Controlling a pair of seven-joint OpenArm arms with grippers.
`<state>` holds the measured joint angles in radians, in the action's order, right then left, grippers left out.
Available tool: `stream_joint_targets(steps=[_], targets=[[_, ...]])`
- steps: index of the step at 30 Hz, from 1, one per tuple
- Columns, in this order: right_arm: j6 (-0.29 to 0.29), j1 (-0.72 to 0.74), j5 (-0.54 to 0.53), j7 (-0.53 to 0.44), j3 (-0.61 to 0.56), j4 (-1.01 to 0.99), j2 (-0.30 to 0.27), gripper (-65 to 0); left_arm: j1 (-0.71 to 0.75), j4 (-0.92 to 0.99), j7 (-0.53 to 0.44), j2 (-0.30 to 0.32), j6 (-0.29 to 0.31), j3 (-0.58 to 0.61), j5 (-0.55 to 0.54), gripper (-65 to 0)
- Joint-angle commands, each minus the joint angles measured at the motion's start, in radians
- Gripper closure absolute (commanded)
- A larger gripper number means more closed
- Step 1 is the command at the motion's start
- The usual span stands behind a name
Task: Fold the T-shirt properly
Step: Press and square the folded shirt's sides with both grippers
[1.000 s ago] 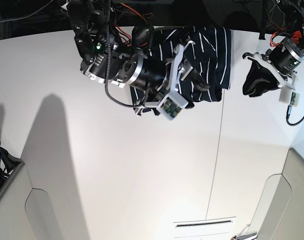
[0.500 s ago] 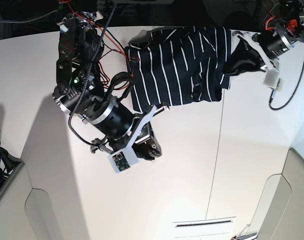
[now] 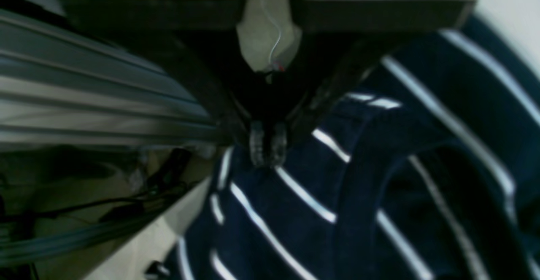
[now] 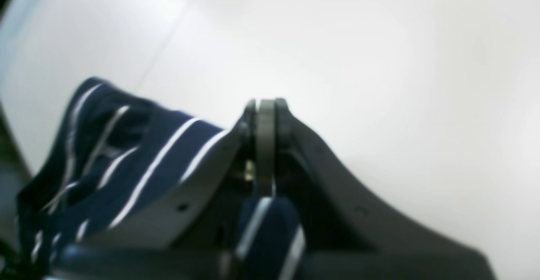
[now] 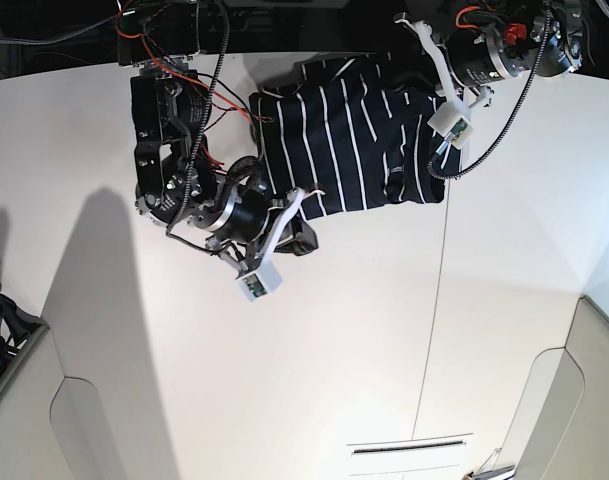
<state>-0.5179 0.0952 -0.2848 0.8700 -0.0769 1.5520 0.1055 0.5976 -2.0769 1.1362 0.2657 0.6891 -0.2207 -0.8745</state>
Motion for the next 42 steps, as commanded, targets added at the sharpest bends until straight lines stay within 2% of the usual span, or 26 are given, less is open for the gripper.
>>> stream_joint_targets(steps=[1,6,15,19,21,24,27,31,34,38,42], targets=[[-0.011,0.021,-0.025,-0.025,-0.002,-0.005,0.006,0.0,0.003,0.005,-0.018,0.013,0.009,-0.002,-0.001,-1.3],[-0.010,0.021,-0.030,-0.024,-0.002,-0.070,0.002,0.0,-0.021,0.143,-0.087,0.020,0.009,-0.002,0.085,-1.4],[-0.010,0.020,-0.037,-0.006,-0.002,-0.072,-0.014,0.0,-0.243,0.320,-0.101,0.020,0.003,-0.002,0.197,-1.3],[-0.010,0.021,-0.037,-0.006,-0.002,-0.072,-0.014,0.0,-0.347,0.383,-0.216,0.020,0.002,-0.002,0.270,-1.3],[-0.010,0.021,-0.036,-0.006,-0.002,-0.072,-0.015,0.0,-0.413,0.424,-0.231,0.020,-0.037,-0.002,0.295,-1.3],[-0.010,0.024,-0.035,-0.006,-0.002,-0.072,-0.026,0.0,-0.499,0.454,-0.139,0.030,-0.069,-0.002,0.266,-1.3],[-0.009,0.032,-0.014,-0.007,0.002,-0.072,-0.046,0.0,-0.526,0.431,-0.080,0.072,-0.069,-0.002,0.149,-1.3],[-0.002,0.031,-0.011,-0.008,0.031,-0.072,-0.073,0.0,-0.500,0.364,-0.081,0.139,-0.088,-0.003,0.092,-1.3],[-0.002,0.029,-0.012,-0.006,0.072,-0.072,-0.089,0.0,-0.465,0.343,-0.080,0.167,-0.102,-0.003,0.059,-1.3],[-0.002,0.029,-0.066,0.006,0.137,-0.072,-0.092,0.0,-0.414,0.344,-0.096,0.168,-0.101,-0.003,0.078,-1.3],[-0.003,0.023,-0.118,0.017,0.157,-0.072,-0.092,0.0,-0.391,0.356,-0.190,0.160,-0.102,-0.002,0.125,-1.3]])
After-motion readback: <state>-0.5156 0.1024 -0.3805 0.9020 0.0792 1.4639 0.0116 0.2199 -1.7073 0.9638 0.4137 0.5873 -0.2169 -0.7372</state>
